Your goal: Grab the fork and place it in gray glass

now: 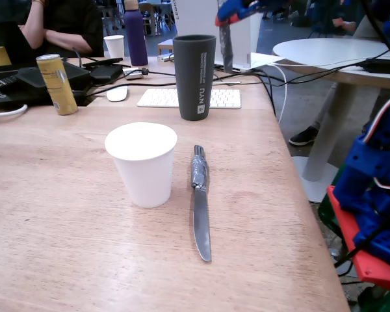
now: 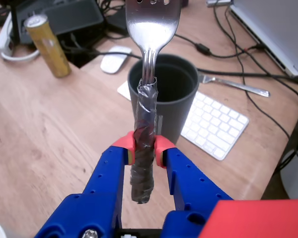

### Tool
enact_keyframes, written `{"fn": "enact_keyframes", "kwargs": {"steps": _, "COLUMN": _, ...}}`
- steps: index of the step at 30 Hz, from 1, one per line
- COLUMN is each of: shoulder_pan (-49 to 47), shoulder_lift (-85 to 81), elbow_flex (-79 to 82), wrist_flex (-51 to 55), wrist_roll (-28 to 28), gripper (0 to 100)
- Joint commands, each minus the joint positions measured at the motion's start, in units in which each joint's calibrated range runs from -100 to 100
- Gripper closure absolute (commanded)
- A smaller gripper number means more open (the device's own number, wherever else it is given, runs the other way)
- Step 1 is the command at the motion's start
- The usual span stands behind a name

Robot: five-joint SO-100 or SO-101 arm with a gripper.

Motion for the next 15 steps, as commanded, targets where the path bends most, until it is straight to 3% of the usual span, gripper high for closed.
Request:
{"fn": "enact_keyframes", "kwargs": {"steps": 1, "shoulder_pan": -0.6, "shoulder_lift": 3.76, "elbow_flex": -12.94, "wrist_flex": -1.36, "wrist_roll": 0.15, "gripper": 100}}
{"fn": "enact_keyframes", "kwargs": {"steps": 6, "shoulder_pan": -0.1, "shoulder_lift": 9.08, "elbow_flex": -25.02, "wrist_flex": -2.51, "wrist_roll": 0.78, "gripper": 100}}
{"fn": "enact_keyframes", "kwargs": {"steps": 15, "shoulder_pan": 0.07, "shoulder_lift": 15.86, "elbow_flex": -26.06, "wrist_flex": -19.01, "wrist_roll": 3.47, "gripper": 100}}
